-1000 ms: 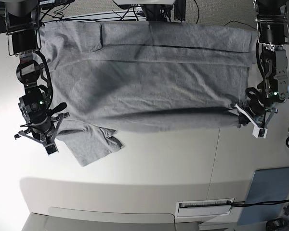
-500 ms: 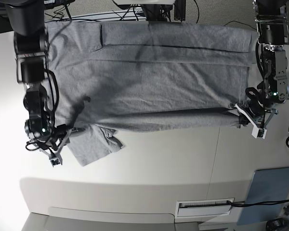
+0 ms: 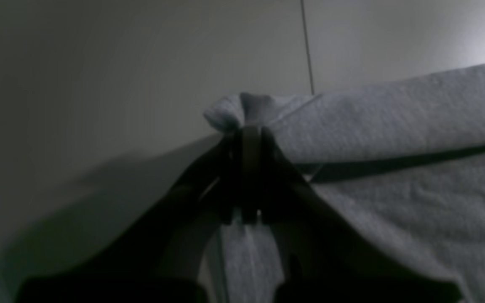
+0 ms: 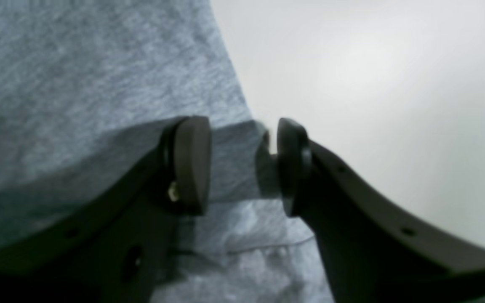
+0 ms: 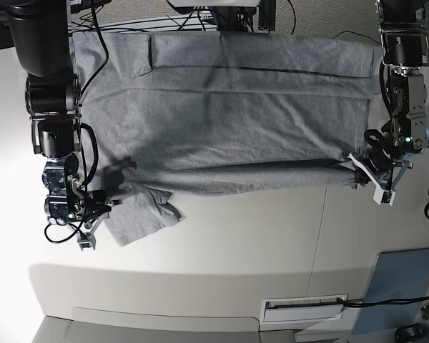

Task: Fold the T-shirt properly
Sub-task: 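Move the right gripper to the sleeve and grasp the shirt edge, then lift the grasped edge with both grippers and fold it toward the hem fold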

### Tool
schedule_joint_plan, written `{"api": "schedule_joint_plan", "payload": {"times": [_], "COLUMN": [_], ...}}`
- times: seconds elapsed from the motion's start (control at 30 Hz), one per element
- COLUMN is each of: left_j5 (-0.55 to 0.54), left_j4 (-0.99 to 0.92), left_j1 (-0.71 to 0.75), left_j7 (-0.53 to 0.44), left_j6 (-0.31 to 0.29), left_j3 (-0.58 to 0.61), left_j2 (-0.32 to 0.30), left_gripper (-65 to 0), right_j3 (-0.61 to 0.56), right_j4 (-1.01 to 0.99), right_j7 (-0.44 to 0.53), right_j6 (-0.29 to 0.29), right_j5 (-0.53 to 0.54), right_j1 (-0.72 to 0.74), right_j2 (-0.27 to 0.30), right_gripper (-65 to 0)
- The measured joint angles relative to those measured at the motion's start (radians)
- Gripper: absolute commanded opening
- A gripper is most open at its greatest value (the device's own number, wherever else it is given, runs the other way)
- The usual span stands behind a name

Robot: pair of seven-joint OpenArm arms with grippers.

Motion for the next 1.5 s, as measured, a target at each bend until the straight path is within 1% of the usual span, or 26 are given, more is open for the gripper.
{"api": "schedule_joint_plan", "payload": {"times": [0.1, 0.27, 0.47, 0.63, 0.77, 0.9, 1.0, 1.1, 1.13, 1.2, 1.27, 1.4, 1.5], "left_j5": [0.0, 0.0, 0.0, 0.0, 0.001, 0.0, 0.001, -0.001, 0.0, 0.001, 0.001, 0.002, -0.003], "left_j4": [0.0, 0.0, 0.0, 0.0, 0.0, 0.0, 0.0, 0.001, 0.001, 0.004, 0.026, 0.08, 0.143], "left_j1": [0.0, 0.0, 0.003, 0.003, 0.005, 0.016, 0.039, 0.066, 0.071, 0.076, 0.087, 0.089, 0.087], "left_j7": [0.002, 0.006, 0.006, 0.006, 0.006, 0.005, 0.002, 0.002, 0.004, 0.002, 0.002, 0.018, 0.054], "left_j6": [0.0, 0.0, 0.0, 0.0, 0.0, 0.0, 0.0, 0.0, 0.0, 0.0, 0.0, 0.0, 0.0], "left_j3": [0.0, 0.0, 0.0, 0.0, 0.0, 0.001, 0.0, 0.0, 0.001, 0.001, 0.001, 0.0, 0.0], "left_j2": [0.0, 0.0, 0.0, 0.0, 0.0, 0.0, 0.001, 0.001, 0.001, 0.001, -0.001, -0.002, -0.003], "left_gripper": [-65.0, -65.0, -65.0, -65.0, -65.0, -65.0, -65.0, -65.0, -65.0, -65.0, -65.0, -65.0, -65.0], "right_j3": [0.001, 0.001, 0.001, 0.0, -0.003, -0.003, -0.007, -0.006, -0.005, 0.005, 0.029, 0.125, 0.213], "right_j4": [0.0, 0.0, -0.004, 0.038, 0.202, 0.426, 0.595, 0.748, 0.795, 0.892, 0.981, 1.127, 1.206], "right_j7": [0.0, 0.019, 0.108, 0.096, 0.043, -0.016, -0.034, -0.068, -0.072, -0.079, -0.087, -0.111, -0.109], "right_j6": [0.005, 0.015, 0.015, 0.019, 0.024, 0.015, -0.04, -0.051, -0.069, -0.096, -0.108, -0.107, -0.106], "right_j5": [0.064, 0.07, 0.069, 0.068, 0.068, 0.07, 0.071, 0.03, 0.01, -0.023, -0.057, -0.066, -0.066], "right_j1": [-0.006, -0.008, -0.016, -0.017, -0.06, -0.164, -0.27, -0.367, -0.399, -0.466, -0.536, -0.665, -0.754], "right_j2": [0.002, 0.001, 0.0, 0.008, 0.05, 0.108, 0.15, 0.188, 0.198, 0.206, 0.206, 0.207, 0.207], "right_gripper": [-52.2, -65.0, -65.0, -65.0, -65.0, -65.0, -65.0, -65.0, -65.0, -65.0, -65.0, -65.0, -65.0]}}
